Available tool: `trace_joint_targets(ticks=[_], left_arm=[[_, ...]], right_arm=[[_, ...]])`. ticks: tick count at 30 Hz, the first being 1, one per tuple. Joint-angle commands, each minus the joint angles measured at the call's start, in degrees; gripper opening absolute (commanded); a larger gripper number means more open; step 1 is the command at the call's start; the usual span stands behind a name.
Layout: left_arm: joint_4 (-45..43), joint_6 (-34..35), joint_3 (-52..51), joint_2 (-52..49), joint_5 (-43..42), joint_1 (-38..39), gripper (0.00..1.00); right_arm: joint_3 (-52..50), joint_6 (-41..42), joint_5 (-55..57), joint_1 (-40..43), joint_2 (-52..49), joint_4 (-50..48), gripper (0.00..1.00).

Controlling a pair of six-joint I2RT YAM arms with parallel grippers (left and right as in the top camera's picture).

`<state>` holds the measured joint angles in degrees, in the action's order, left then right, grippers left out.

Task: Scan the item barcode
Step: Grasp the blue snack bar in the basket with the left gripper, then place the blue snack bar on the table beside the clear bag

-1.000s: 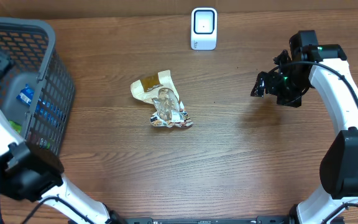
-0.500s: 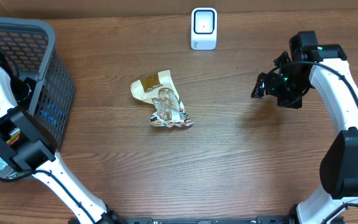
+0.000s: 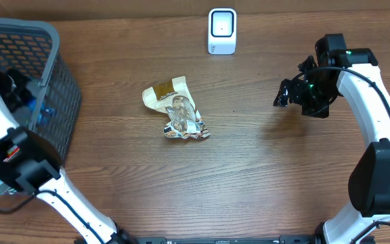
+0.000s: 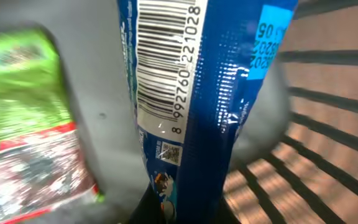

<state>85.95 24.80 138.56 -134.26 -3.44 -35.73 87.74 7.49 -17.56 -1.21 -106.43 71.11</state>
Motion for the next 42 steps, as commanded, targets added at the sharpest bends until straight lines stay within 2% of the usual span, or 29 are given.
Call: trace_joint_targets(ticks=[1,5,7,8,10,15,18,20,23,24,27,30,37,38,40,42], left_arm=[[1.4,-5.3,6.2,17.0,-0.7,2.1,0.04],[4.3,-11.0,6.2,26.9,-2.8,10.5,0.04],[6.0,-11.9,6.2,28.3,-2.8,15.3,0.04],[8.6,-12.0,6.1,28.2,-2.5,20.8,0.05],[10.9,-11.6,4.2,27.1,-2.3,26.6,0.04],[8.4,-4.3,-12.8,26.3,2.8,36.9,0.04],[2.5,-3.3,-29.0,26.3,0.5,40.9,0.04],[0.7,-3.3,-33.9,26.3,-0.7,41.9,0.1],[-1.7,-3.3,-40.0,26.3,-1.0,43.3,0.32],[-2.2,-3.3,-40.4,26.3,-1.1,43.4,0.42],[-2.1,-3.4,-37.7,26.4,-1.1,43.1,0.49],[0.0,-4.2,-30.1,26.5,-0.9,42.4,0.49],[9.8,-3.3,3.9,27.1,4.5,34.6,0.52],[10.9,-2.5,8.9,27.4,5.8,31.6,0.56],[10.9,-2.9,12.1,28.6,6.1,27.3,0.71],[10.9,-2.2,13.2,30.4,8.5,19.7,0.79]], right_arm=[[1.4,-0.3,0.4,0.2,1.7,-0.3,0.9],[1.4,-0.3,0.3,0.2,1.7,-1.2,0.9],[1.4,-0.3,0.3,0.2,1.7,-1.6,0.9],[1.4,-0.3,0.3,0.2,1.7,-2.0,0.9],[1.4,-0.3,0.3,0.2,1.7,-2.4,0.9],[1.4,-0.3,0.4,0.2,1.7,-2.4,0.9],[1.4,-0.5,0.4,0.2,1.7,-2.4,0.91],[1.4,-0.5,0.4,0.2,1.7,-2.4,0.9],[1.4,-0.5,0.4,0.2,1.7,-2.5,0.9],[1.4,-0.5,0.4,0.2,1.7,-2.5,0.9],[1.4,-0.5,0.4,0.2,1.7,-2.5,0.9],[1.4,-0.5,0.4,0.2,1.7,-2.4,0.9],[1.4,-0.5,0.4,0.2,1.7,-2.5,0.9],[1.4,-0.5,0.4,0.2,1.7,-2.4,0.9],[1.4,-0.5,0.4,0.2,1.7,-2.4,0.9],[1.4,-0.5,0.4,0.2,1.7,-2.4,0.9]])
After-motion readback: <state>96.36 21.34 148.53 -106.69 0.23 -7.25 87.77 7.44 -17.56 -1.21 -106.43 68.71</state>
